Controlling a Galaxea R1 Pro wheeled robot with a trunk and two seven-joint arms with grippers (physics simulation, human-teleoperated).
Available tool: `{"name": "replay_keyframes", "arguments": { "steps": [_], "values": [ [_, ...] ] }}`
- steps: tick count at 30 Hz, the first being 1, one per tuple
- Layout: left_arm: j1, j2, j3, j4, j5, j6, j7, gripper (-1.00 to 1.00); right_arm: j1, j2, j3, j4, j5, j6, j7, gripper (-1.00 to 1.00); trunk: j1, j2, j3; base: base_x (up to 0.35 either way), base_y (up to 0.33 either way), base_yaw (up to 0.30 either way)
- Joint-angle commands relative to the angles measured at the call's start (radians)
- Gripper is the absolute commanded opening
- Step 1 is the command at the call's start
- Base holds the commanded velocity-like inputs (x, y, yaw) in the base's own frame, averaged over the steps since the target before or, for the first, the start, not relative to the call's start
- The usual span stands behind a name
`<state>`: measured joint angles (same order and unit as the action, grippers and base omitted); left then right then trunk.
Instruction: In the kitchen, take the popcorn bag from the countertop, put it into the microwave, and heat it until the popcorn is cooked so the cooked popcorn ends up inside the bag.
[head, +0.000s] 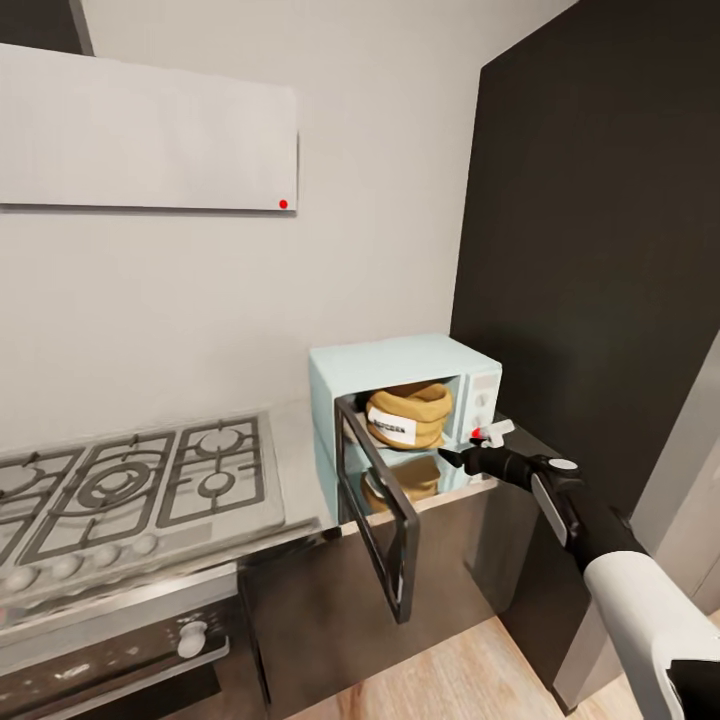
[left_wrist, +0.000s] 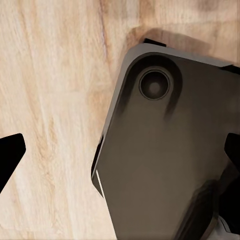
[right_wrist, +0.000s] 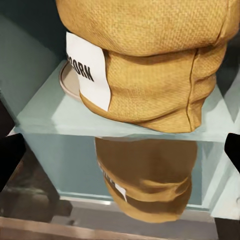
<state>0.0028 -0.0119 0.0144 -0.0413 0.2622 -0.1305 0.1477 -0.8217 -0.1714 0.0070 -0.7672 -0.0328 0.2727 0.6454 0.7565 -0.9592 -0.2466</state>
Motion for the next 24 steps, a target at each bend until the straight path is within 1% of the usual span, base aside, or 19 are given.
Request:
{"name": "replay_keyframes", "arguments": {
  "steps": [1,6,7,9,10,12,15,18,24],
  "values": [
    [0.0,0.0,0.001,-0.002,0.003,-0.002,0.003,1.0,0.0,0.001,0.001,-0.001,-0.004,0.008,0.002,1.0,0.0,-0.001,-0.001,0.022,-0.017,0.0],
    [0.0,0.0,0.001,-0.002,0.003,-0.001,0.003,1.0,0.0,0.01,0.004,-0.001,-0.005,0.007,0.013,1.0,0.0,-0.001,-0.001,0.005,-0.004,0.0],
    [0.0,-0.001,0.001,-0.001,0.003,-0.001,0.003,1.0,0.0,0.018,0.006,-0.001,-0.005,0.007,0.017,1.0,0.0,-0.001,-0.001,0.0,0.0,0.0],
    [0.0,-0.001,0.001,-0.001,0.003,-0.001,0.003,1.0,0.0,0.047,0.006,-0.002,-0.004,0.007,0.021,1.0,0.0,-0.001,-0.001,0.0,0.0,0.0],
    [0.0,-0.002,0.001,-0.001,0.003,-0.001,0.003,1.0,0.0,0.057,0.006,-0.002,-0.003,0.007,0.021,1.0,0.0,-0.001,-0.001,0.0,0.0,0.0],
    [0.001,-0.002,0.001,-0.002,0.003,-0.001,0.003,1.0,0.0,0.065,0.006,-0.003,-0.001,0.006,0.013,1.0,0.0,-0.001,-0.001,0.0,0.0,0.0],
    [0.001,-0.003,0.001,-0.001,0.003,-0.001,0.003,1.0,0.0,0.069,0.006,-0.003,0.0,0.007,0.009,1.0,0.0,-0.001,-0.001,0.0,0.0,0.0],
    [0.001,-0.001,0.001,-0.001,0.003,-0.001,0.003,1.0,0.0,0.068,0.003,-0.005,-0.01,0.007,0.008,1.0,0.0,-0.001,-0.001,0.035,0.0,0.0],
    [0.0,0.0,0.001,0.0,0.003,-0.001,0.003,1.0,0.0,0.067,0.001,-0.004,-0.009,0.005,0.007,1.0,0.0,-0.001,-0.001,0.159,0.0,0.0]
  ]
}}
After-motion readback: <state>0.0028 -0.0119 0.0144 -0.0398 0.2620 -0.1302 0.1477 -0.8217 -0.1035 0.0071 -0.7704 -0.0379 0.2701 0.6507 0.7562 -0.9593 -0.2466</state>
